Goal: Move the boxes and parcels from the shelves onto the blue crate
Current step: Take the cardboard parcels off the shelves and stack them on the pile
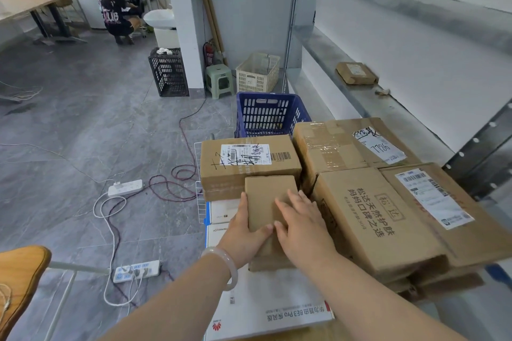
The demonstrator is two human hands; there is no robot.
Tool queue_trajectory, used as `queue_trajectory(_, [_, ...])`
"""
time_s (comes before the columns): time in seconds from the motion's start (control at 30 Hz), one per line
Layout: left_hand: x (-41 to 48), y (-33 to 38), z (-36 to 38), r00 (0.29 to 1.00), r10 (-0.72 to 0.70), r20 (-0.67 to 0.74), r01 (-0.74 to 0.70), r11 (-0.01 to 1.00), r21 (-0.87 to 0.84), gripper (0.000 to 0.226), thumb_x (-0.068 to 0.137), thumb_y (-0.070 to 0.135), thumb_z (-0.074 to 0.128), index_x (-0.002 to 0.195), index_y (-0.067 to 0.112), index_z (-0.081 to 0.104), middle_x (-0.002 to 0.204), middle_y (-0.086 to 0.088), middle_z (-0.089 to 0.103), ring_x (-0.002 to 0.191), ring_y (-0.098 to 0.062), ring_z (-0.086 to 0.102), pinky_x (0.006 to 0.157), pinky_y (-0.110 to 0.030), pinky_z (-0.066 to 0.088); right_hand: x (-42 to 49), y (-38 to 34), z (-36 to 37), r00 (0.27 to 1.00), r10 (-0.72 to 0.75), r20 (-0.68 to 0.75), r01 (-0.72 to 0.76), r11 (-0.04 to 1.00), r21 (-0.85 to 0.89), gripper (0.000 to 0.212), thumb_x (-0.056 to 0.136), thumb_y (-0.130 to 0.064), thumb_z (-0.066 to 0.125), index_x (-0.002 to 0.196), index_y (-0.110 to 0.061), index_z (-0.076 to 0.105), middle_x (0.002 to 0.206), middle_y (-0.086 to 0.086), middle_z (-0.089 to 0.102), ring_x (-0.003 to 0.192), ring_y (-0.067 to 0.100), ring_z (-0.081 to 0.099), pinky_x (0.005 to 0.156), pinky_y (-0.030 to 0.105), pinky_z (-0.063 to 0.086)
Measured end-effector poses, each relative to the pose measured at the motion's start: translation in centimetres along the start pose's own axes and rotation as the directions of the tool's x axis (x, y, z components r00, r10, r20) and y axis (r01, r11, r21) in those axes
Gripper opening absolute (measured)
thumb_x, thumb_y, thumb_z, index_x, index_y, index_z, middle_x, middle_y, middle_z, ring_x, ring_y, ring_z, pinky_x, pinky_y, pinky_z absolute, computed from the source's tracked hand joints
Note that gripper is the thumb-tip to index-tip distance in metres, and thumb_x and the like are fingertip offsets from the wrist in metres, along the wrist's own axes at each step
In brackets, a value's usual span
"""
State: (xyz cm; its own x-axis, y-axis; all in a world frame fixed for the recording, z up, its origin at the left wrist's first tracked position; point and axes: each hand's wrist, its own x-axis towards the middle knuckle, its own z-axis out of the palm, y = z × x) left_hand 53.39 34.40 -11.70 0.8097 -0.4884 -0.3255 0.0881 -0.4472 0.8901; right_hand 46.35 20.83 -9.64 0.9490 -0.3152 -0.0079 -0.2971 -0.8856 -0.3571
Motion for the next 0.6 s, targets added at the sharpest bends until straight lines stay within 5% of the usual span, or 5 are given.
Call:
queue_trajectory(0.27, [0.5, 1.2, 1.2, 0.999, -0.001, 0.051, 0.004, 0.998, -0.070, 0.102, 0.071, 0.035, 0.058, 0.152, 0.043, -0.003, 0.148, 0.003, 0.040, 0.128, -0.015, 0.047, 0.108, -0.039, 0.042, 0.4, 1.2, -0.6, 1.000, -0.023, 0.015, 0.024, 0.996, -0.091, 0.052, 0.102, -0.032, 0.036, 0.153, -0.024, 0.028, 0.162, 0.001, 0.015, 0.150, 0.016, 0.003, 0.119, 0.036, -0.005])
queue_trajectory(0.6, [0.6, 1.3, 1.8, 0.999, 0.043, 0.031, -0.044, 0.998, 0.033, 0.091, 0.088, 0.039, 0.062, 0.154, 0.038, -0.001, 0.156, 0.005, 0.026, 0.142, -0.012, 0.029, 0.118, -0.039, 0.027, 1.1, 1.5, -0.7, 0.998, -0.030, 0.052, 0.033, 0.998, -0.055, 0.053, 0.103, -0.035, 0.034, 0.155, -0.027, 0.023, 0.164, -0.001, 0.008, 0.150, 0.015, -0.001, 0.121, 0.035, 0.004])
